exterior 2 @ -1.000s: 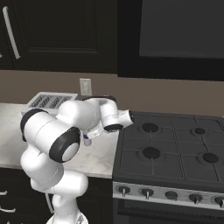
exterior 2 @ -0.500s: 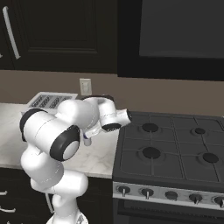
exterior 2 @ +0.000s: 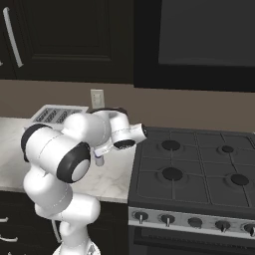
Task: Place the drinks on the dining counter in a tight cluster.
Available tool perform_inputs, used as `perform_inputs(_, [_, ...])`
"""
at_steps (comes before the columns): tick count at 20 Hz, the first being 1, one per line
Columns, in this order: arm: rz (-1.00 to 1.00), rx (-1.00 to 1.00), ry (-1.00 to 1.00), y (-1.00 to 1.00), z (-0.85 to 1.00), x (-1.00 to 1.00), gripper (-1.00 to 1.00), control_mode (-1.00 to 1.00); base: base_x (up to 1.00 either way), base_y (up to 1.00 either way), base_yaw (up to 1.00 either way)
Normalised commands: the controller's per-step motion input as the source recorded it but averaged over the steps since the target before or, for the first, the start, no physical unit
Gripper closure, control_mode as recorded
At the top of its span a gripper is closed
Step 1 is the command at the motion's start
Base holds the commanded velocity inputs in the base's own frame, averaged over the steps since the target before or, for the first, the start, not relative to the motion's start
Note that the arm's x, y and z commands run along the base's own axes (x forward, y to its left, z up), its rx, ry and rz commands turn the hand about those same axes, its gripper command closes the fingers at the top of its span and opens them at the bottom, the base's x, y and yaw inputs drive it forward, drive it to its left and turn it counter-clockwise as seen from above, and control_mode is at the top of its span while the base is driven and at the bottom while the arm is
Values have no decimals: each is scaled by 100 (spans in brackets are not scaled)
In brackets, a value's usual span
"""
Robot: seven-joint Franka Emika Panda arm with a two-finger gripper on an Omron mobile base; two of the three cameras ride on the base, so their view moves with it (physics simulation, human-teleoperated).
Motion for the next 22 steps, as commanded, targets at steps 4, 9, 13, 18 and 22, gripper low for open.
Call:
perform_inputs(4, [0, 0, 0, 8, 0, 0, -100, -100, 0, 0, 0])
perform_inputs(9, [0, 0, 0, 10, 0, 0, -100, -100, 0, 0, 0])
perform_inputs(13, [0, 0, 0, 0, 0, 0, -100, -100, 0, 0, 0])
perform_inputs(18, [0, 0, 0, 0, 0, 0, 100, -100, 0, 0, 0])
perform_inputs(22, [0, 0, 0, 0, 0, 0, 100, -100, 0, 0, 0])
